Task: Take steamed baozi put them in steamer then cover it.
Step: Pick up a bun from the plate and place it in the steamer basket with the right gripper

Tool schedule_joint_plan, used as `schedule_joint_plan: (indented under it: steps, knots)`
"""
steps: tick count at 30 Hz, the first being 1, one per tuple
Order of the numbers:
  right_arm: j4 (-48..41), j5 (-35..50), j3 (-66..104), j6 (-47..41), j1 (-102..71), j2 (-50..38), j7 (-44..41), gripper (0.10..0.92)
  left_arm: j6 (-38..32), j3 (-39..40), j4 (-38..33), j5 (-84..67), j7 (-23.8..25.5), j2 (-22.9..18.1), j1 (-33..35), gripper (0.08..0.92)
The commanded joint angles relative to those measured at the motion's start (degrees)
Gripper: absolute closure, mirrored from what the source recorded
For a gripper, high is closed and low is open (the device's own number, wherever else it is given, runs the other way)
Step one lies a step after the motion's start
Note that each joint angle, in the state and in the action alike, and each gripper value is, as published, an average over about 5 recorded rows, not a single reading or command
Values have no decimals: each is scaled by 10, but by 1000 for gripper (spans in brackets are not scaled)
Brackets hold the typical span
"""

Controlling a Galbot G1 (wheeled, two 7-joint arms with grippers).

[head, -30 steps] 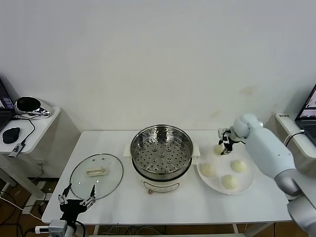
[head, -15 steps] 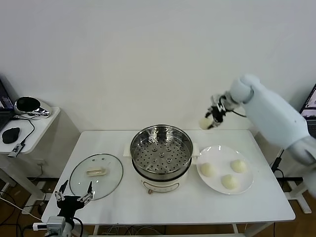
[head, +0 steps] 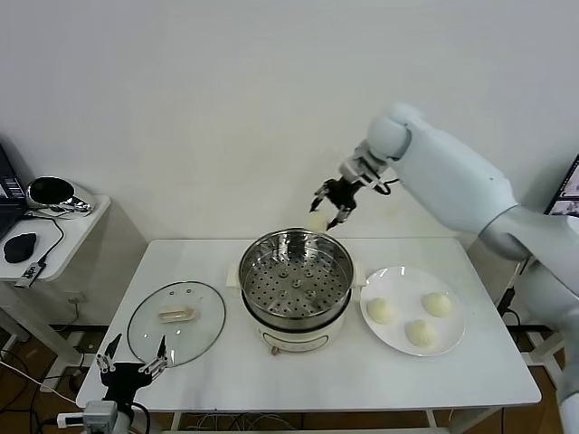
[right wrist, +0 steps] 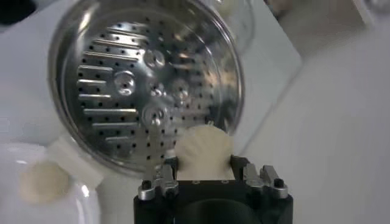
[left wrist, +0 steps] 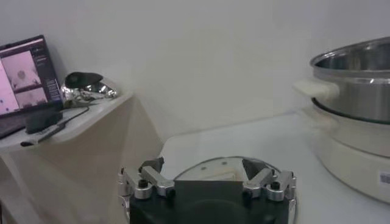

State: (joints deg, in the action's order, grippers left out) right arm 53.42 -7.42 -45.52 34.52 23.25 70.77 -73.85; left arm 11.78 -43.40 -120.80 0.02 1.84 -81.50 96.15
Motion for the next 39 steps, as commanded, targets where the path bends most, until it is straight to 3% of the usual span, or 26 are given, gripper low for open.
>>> schedule_joint_plan:
  steps: [1,7,19,39]
  knots:
    - [53,-101,-30,129,1,30,18,465,1,4,-1,5,0,-8,1,177]
    - [33,-211,-15,129,-33,42,64,469,3,2,-12,1,3,-9,5,177]
    - [-67,-269,14,129,-74,97,83,469,4,0,-7,-1,2,-9,7,177]
    - [-132,-340,39,126,-104,131,150,461,3,5,23,-3,2,-11,-9,177]
